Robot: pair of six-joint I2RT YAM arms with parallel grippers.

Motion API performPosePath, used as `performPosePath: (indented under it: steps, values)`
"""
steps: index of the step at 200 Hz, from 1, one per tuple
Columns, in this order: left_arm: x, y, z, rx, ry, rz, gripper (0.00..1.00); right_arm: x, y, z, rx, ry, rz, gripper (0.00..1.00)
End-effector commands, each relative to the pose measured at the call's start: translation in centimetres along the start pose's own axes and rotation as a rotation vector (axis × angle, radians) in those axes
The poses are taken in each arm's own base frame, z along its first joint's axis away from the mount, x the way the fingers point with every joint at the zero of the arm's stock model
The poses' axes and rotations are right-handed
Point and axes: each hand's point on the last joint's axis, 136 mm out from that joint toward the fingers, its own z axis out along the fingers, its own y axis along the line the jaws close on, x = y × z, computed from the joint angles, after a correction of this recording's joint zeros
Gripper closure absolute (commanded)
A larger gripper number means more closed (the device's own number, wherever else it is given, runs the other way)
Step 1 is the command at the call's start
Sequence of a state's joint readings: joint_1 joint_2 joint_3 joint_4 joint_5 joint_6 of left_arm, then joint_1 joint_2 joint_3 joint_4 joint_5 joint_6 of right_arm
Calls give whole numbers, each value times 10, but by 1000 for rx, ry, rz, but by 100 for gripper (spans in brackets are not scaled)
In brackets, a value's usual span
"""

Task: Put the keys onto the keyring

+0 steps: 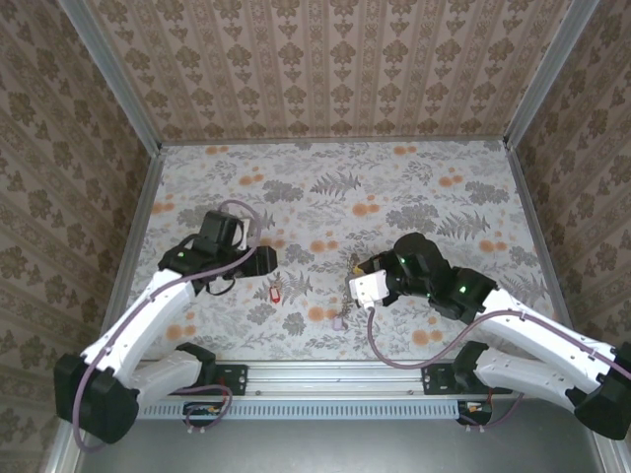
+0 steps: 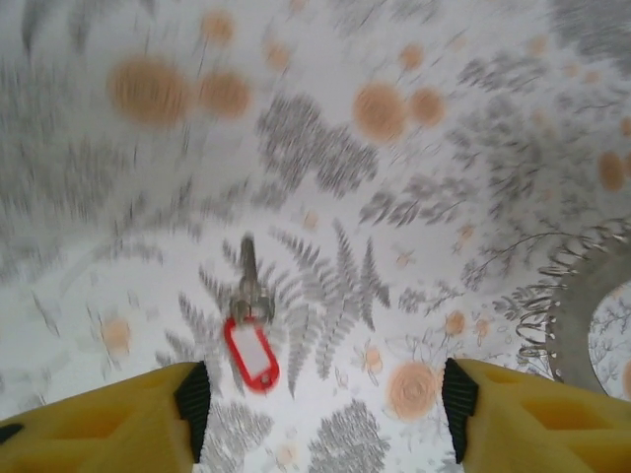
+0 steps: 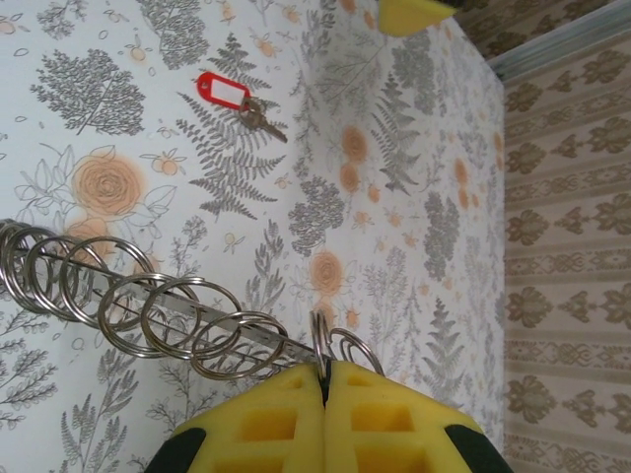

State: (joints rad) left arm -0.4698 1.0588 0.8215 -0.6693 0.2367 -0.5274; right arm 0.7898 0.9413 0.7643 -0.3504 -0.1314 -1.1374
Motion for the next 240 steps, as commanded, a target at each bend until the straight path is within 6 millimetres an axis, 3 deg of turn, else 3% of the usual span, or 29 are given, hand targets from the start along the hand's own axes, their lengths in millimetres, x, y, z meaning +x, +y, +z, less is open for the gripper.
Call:
performPosePath:
  steps: [1,28,51,63,81,104,135,147,161,181,240]
  values:
    - [40,17,13,-77,194,-184,44,-5,-4,3,-42,-10,47,100]
    - [52,26,23,-186,305,-174,45,-5,3,14,-124,3,128,100]
    - [56,24,34,-167,353,-166,54,-8,5,18,-128,-19,171,100]
    - [48,15,47,-105,356,-134,55,-8,4,20,-118,-28,187,100]
    - [37,21,63,-127,398,-128,55,-9,3,23,-110,-37,200,100]
    - [24,13,83,-90,409,-130,55,-10,-2,22,-98,-34,209,100]
    - [15,17,99,-102,428,-112,54,-9,-4,16,-78,-23,223,100]
    - [10,33,101,-149,422,-211,56,-9,-4,15,-73,-25,227,100]
    - [11,35,104,-172,426,-282,62,-8,-3,13,-68,-23,231,100]
    - [10,42,98,-283,398,-313,62,-6,-2,11,-64,-16,231,100]
    - [28,36,90,-479,380,-339,66,-8,-5,15,-65,-22,224,100]
